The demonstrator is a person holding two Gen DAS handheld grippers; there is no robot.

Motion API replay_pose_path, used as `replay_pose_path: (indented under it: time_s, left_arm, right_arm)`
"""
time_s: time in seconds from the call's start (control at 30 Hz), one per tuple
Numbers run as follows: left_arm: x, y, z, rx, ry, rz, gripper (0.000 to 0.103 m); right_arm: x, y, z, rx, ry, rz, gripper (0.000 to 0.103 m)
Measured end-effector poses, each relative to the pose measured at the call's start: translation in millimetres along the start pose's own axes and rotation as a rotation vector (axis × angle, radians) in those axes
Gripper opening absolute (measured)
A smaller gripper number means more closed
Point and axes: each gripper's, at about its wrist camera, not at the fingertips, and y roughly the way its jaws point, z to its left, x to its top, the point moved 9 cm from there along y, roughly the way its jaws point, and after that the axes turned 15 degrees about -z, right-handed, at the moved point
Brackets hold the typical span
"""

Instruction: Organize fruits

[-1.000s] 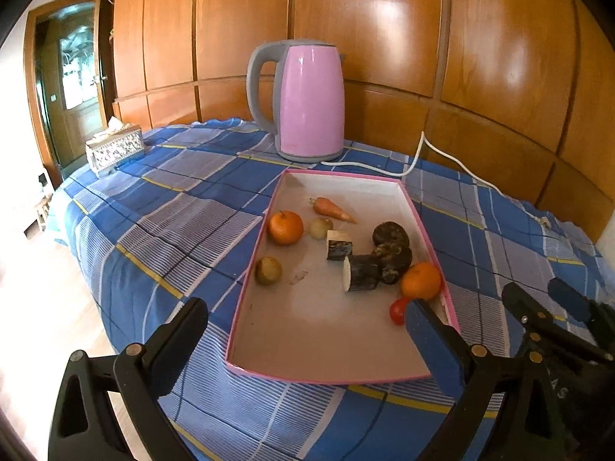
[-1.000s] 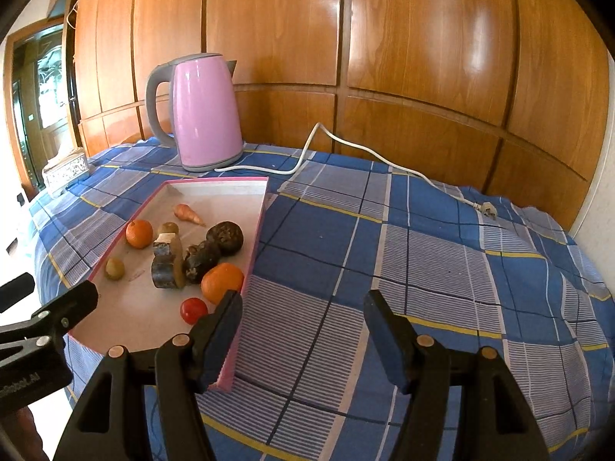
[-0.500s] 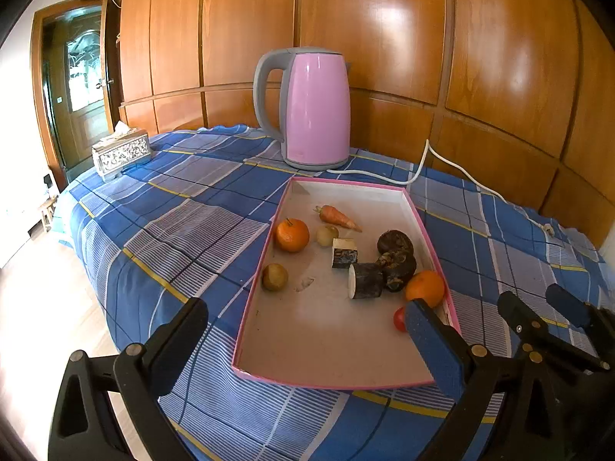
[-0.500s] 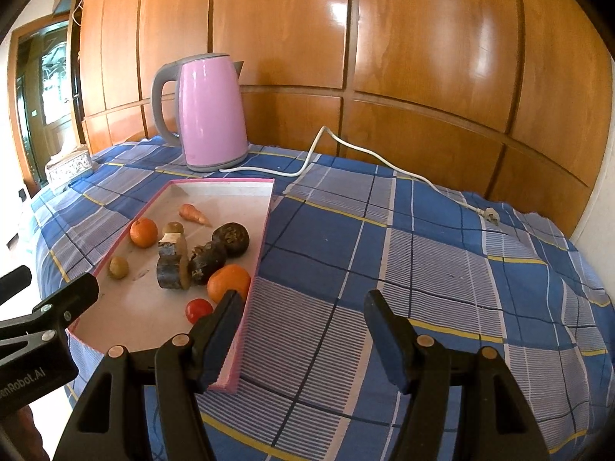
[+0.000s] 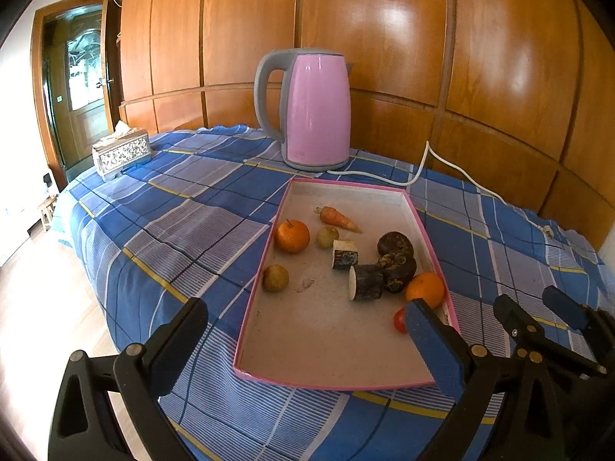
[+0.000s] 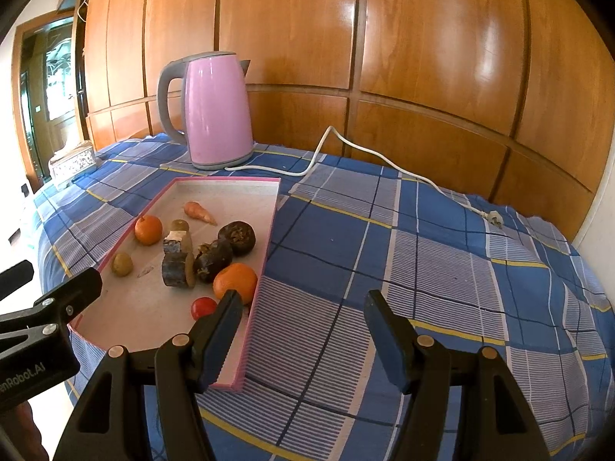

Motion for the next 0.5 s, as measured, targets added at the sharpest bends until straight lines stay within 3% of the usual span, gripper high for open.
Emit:
replay_pose_path:
  time_s: [0.5]
  left_arm:
    - [-1.4, 0.4, -2.5, -0.023, -0.008, -0.001, 0.103]
  right_arm:
    - [-2.0, 0.7, 0.5, 0.006, 0.004, 0.007, 0.067]
